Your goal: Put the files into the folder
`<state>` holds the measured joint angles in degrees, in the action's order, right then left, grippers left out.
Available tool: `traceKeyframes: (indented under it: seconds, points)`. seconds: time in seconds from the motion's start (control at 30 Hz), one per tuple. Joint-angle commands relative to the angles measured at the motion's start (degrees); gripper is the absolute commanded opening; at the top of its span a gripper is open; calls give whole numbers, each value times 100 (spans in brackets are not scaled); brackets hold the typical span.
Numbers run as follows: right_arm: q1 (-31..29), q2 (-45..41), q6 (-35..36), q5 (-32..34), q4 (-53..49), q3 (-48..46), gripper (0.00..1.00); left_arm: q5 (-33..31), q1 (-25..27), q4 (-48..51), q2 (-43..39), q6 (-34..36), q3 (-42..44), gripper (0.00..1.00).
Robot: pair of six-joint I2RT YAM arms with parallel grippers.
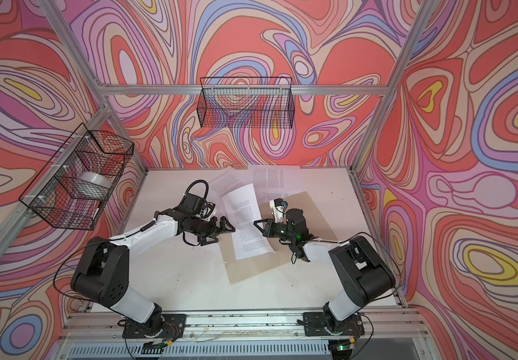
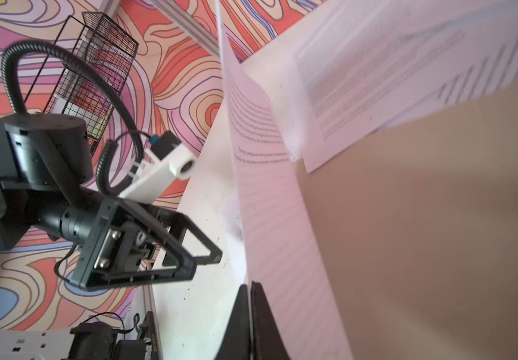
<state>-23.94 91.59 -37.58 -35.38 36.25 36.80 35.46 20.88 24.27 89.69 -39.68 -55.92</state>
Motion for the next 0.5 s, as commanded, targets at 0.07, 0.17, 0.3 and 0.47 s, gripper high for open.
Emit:
traceKeyframes:
  seconds: [0.07,0.17,0.3,0.47]
  points:
    - [65,742,495,-1162,83,648,0,-116,-56,-55,-232,-158,430,100]
    - [57,1153,163,-1468,690,762,0,-153,-63,-24,-276,-147,468,100]
    - [-13,1652,-61,-1999,1107,951,0,-182,-94,70,-325,-111,420,100]
    - [-13,1940,-332,-2360,1458,1018,0,-216,-113,122,-326,-63,371,100]
